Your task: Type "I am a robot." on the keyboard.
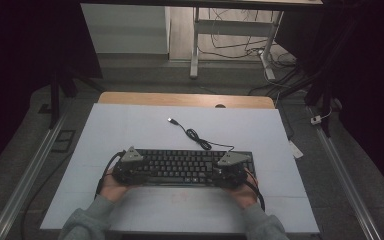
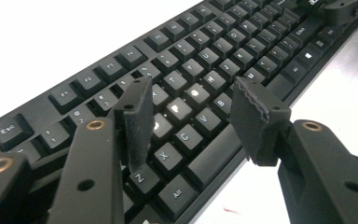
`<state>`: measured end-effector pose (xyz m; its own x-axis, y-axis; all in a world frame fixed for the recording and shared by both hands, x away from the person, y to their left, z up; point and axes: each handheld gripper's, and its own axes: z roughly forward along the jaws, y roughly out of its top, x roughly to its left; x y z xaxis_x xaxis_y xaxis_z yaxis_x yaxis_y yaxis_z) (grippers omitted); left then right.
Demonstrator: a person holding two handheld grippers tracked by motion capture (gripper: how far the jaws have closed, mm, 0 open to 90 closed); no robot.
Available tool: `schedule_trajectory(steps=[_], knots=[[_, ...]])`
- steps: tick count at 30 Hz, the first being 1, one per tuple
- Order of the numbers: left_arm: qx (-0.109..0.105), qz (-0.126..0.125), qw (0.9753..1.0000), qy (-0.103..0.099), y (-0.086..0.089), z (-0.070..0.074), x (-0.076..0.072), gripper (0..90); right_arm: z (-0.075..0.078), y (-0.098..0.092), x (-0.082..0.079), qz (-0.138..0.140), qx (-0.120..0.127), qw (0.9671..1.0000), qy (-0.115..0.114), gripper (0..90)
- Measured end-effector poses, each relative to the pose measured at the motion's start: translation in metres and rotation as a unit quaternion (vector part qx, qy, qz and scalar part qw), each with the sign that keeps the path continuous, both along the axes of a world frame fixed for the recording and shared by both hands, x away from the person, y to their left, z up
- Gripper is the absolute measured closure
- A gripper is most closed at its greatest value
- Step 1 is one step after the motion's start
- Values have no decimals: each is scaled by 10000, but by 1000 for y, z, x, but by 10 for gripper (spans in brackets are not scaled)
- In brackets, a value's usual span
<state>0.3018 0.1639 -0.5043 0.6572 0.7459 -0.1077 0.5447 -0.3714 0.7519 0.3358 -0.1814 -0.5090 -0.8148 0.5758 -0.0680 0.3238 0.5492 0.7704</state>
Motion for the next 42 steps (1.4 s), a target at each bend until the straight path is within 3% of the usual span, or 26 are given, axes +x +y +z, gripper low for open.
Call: schedule_trajectory(steps=[20, 29, 42], knots=[[42, 543, 9983, 197, 29, -6, 10, 465, 0, 0, 0, 2, 16, 10000, 13, 494], [69, 601, 9980, 205, 33, -7, 11, 489, 0, 0, 0, 0, 12, 10000, 9, 493], [107, 579, 9980, 231, 36, -8, 12, 600, -1, 0, 0, -1, -1, 10000, -3, 492]])
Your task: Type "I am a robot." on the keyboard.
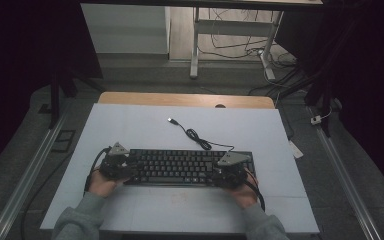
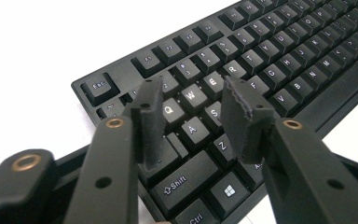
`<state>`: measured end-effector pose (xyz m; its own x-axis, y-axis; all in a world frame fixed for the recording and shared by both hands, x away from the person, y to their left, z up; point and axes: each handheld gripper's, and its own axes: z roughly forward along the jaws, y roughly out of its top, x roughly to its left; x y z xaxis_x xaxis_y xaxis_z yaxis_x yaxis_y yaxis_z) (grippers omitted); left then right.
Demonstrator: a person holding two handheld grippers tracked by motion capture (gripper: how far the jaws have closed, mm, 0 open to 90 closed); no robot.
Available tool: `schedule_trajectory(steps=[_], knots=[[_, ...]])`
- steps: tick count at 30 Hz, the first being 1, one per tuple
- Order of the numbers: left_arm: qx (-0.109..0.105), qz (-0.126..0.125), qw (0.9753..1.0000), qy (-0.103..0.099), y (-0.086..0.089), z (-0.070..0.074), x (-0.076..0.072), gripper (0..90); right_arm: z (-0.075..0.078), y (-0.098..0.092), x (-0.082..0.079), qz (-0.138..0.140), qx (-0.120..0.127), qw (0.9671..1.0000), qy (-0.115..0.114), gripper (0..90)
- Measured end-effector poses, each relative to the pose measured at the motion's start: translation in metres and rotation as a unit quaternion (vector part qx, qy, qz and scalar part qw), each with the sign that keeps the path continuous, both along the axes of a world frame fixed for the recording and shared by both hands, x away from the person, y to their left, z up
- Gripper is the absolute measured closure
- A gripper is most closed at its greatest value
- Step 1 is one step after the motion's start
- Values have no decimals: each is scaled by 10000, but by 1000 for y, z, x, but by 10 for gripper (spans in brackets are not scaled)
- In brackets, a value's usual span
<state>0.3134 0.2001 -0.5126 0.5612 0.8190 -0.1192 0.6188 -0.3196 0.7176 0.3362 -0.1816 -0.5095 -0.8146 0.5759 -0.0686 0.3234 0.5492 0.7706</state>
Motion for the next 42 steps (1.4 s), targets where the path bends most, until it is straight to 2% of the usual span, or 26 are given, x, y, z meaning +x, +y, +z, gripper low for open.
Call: schedule_trajectory(steps=[4, 11, 14, 24, 42], knots=[[41, -35, 10000, 11, 0, -1, 0, 662, 0, 0, 0, -16, -25, 10000, 3, 492], [94, -149, 9998, 67, -2, -2, 0, 842, 0, 0, 0, -12, 0, 10000, 22, 492], [160, -158, 9997, 80, -3, -3, 1, 879, 0, 0, 0, -9, -6, 10000, 19, 491], [303, -182, 9993, 91, -6, -7, 2, 885, 0, 0, 0, -23, -35, 10000, 6, 492], [346, -177, 9992, 103, -9, -10, 3, 885, 0, 0, 0, -22, -41, 10000, 5, 492]])
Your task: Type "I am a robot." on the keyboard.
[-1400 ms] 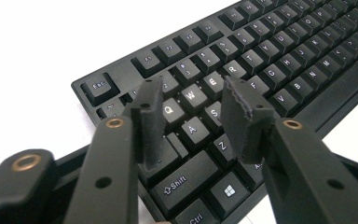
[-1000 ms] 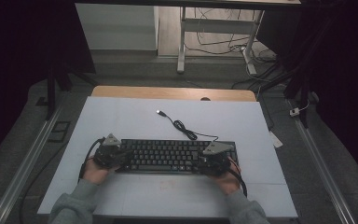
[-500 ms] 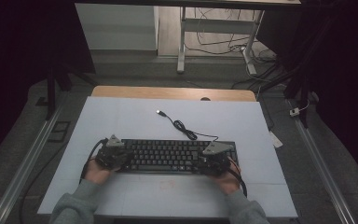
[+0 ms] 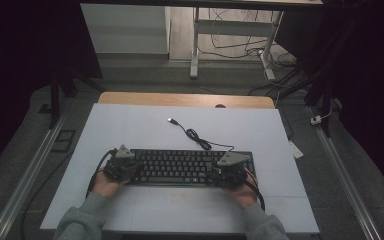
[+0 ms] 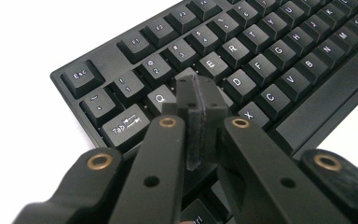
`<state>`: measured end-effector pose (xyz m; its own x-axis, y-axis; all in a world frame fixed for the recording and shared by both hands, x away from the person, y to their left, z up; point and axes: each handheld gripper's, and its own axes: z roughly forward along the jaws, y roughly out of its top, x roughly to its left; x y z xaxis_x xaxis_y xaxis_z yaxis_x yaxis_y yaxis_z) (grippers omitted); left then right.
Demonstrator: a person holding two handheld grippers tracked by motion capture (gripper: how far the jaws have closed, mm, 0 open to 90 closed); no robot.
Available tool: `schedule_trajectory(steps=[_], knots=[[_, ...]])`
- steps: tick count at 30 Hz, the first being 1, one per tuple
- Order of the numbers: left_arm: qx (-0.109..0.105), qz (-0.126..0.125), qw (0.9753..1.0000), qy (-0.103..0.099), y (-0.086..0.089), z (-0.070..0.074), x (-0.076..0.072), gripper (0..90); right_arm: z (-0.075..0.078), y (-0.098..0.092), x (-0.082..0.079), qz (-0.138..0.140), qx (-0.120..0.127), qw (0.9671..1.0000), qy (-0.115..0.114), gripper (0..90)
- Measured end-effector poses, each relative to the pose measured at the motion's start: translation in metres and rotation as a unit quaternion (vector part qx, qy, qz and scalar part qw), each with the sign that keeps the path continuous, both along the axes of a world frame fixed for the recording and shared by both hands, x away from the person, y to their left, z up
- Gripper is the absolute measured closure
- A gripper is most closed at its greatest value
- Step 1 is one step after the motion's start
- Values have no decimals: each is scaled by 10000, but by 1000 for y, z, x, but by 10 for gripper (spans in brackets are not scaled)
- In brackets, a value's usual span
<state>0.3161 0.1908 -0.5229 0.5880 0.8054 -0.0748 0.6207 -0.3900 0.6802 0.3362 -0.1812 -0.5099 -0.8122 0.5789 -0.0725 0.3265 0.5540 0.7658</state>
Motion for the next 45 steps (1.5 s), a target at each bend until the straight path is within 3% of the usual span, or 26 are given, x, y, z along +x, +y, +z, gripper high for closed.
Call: schedule_trajectory(steps=[9, 22, 35, 45], knots=[[25, 4, 10000, 15, -1, -1, 0, 886, 0, 0, 0, 14, 14, 10000, 5, 492], [-326, 94, 9992, -187, 7, 10, -4, 871, 0, 0, 0, 5, 36, 10000, -3, 492], [-546, 132, 9981, -233, 9, 13, -5, 557, 1, -1, 0, 9, 40, 10000, 4, 492], [-492, 117, 9985, -212, 6, 13, -5, 469, 0, 0, 0, 3, 11, 10000, -12, 492]])
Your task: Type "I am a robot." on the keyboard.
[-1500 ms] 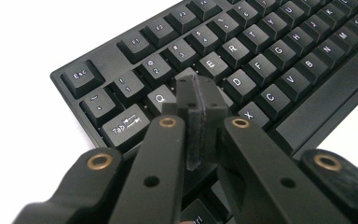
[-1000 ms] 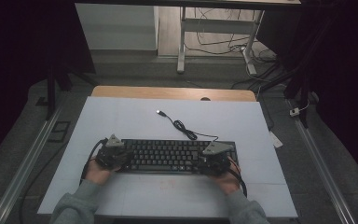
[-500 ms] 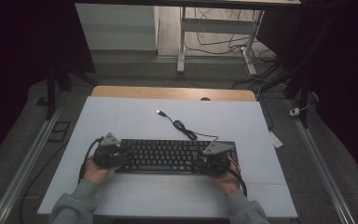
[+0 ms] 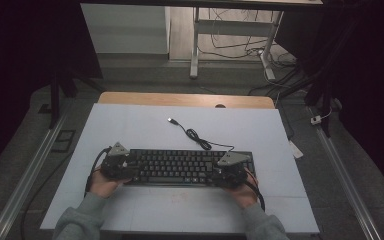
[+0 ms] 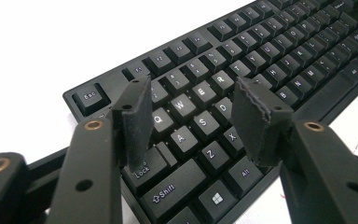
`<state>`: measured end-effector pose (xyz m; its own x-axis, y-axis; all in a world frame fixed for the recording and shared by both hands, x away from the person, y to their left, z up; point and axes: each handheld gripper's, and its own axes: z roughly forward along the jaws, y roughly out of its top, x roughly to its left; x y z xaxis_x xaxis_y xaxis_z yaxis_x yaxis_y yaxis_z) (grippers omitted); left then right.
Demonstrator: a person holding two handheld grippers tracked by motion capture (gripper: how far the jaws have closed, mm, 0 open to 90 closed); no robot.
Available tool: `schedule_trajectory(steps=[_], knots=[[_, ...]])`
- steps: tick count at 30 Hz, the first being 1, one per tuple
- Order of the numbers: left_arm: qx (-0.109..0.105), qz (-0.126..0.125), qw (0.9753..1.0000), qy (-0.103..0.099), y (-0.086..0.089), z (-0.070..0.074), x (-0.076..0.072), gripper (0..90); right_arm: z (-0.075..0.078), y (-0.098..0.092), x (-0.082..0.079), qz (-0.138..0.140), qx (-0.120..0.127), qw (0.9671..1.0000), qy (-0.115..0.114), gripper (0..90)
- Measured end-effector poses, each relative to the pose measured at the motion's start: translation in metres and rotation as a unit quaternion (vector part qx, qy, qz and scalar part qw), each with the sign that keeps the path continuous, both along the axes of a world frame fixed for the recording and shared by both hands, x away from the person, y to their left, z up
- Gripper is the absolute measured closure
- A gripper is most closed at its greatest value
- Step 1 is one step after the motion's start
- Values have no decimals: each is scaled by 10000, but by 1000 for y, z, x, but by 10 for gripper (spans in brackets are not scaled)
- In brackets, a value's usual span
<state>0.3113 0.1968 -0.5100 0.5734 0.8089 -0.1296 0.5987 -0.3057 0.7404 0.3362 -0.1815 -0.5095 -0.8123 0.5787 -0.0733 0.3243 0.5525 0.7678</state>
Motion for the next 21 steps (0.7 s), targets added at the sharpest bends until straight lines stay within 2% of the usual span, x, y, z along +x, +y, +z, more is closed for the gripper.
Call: schedule_trajectory(steps=[7, 21], knots=[[2, -29, 10000, 14, -3, 0, -1, 452, 0, 0, 0, 17, 11, 10000, 0, 492], [92, -291, 9995, -1, -16, 2, -4, 441, 0, 0, 0, 20, 7, 10000, -4, 492]])
